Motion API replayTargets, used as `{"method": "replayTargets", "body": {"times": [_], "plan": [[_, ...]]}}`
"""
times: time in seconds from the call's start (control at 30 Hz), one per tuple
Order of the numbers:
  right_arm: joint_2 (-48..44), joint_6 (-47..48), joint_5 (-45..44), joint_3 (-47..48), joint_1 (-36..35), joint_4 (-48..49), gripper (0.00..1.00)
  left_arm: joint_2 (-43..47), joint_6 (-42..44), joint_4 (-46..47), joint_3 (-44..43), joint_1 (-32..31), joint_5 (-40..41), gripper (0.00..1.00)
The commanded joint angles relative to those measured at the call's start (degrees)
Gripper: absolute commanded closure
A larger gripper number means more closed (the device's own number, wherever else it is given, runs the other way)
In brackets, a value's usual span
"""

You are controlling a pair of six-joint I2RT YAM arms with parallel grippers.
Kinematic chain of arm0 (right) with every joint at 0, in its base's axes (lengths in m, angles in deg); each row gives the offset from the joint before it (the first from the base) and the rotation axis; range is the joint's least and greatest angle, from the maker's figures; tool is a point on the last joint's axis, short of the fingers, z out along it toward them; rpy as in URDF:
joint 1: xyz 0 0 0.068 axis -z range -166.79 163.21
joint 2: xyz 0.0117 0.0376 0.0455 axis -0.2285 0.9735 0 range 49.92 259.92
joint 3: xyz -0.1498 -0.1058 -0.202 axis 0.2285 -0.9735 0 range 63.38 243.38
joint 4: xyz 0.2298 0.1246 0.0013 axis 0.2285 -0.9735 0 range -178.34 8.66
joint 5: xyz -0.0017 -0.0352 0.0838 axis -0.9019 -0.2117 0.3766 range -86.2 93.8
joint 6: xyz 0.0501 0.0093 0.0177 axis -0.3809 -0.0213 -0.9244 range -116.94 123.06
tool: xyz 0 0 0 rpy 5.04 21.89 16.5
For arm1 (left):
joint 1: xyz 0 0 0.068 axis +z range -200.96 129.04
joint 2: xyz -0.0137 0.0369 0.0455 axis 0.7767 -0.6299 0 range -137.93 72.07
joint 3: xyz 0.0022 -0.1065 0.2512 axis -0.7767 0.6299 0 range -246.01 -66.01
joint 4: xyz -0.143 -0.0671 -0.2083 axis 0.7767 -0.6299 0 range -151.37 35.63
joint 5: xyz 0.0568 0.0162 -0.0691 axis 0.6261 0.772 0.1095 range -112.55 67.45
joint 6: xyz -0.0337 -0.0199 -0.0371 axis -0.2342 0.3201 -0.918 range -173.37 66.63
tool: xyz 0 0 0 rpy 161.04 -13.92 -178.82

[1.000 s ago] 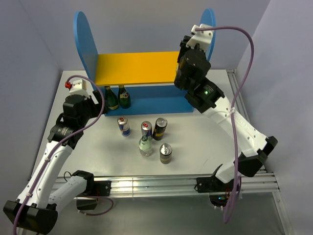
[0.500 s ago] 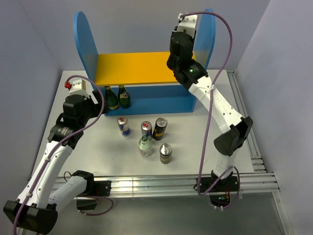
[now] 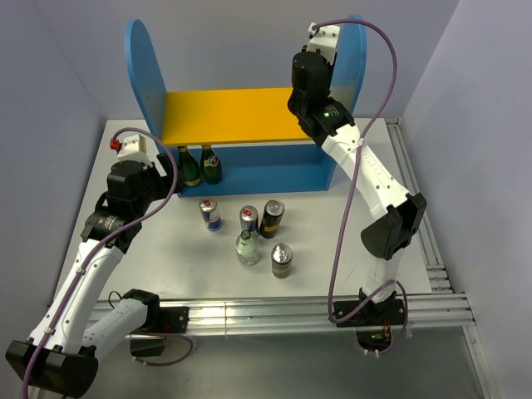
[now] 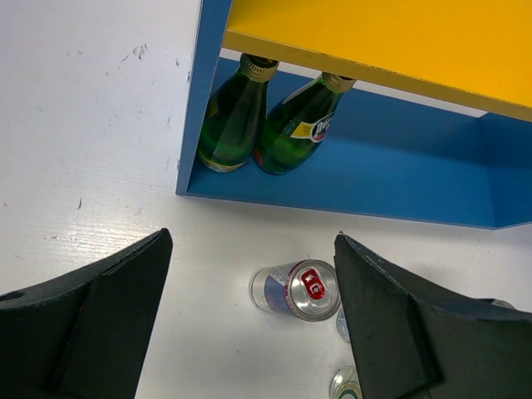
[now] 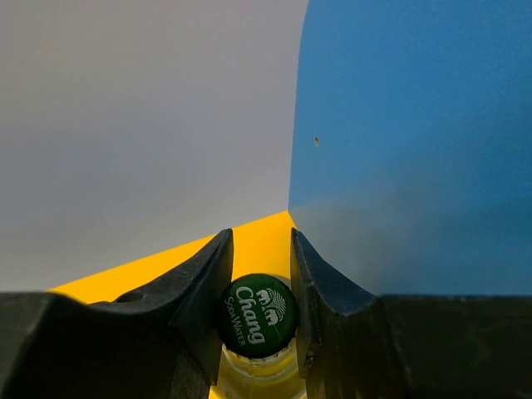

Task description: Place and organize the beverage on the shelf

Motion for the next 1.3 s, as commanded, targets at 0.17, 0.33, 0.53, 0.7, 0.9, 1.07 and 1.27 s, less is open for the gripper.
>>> {"method": "replayTargets", "body": {"times": [0.17,0.33,0.53,0.7,0.9,1.07,1.27], "plan": [[-2.7,-0.8,-0.9,-0.8,0.9,6.9,0.48,0.7,1.1,-0.1,-0.6,-0.2,0.7,0.15],[-3.2,-0.8,-1.7,-2.3,0.9,7.4,0.26,0.8,1.1,-0.1,-0.7,-0.2,0.7,0.15],[-7.0,-4.1,-1.3,-6.4,0.7,7.9,0.16,0.7,1.2,0.0,-0.6,-0.2,1.0,0.15],[-12.8,-6.4,-1.7,-10.2,-0.7,6.0,0.14,0.3,1.3,0.0,-0.6,-0.2,1.0,0.14],[-26.5,-6.7,-7.7,-25.8,-7.1,12.5,0.12,-0.2,1.9,0.3,-0.3,-0.2,-0.6,0.11],[-43.7,-17.0,-9.9,-48.8,-17.1,11.2,0.13,-4.4,1.8,-0.9,-1.2,-1.8,0.1,0.11],[-47.9,-23.7,-12.4,-54.8,-22.7,1.2,0.12,-3.9,1.7,-0.6,-1.4,-3.6,0.9,0.1]]}}
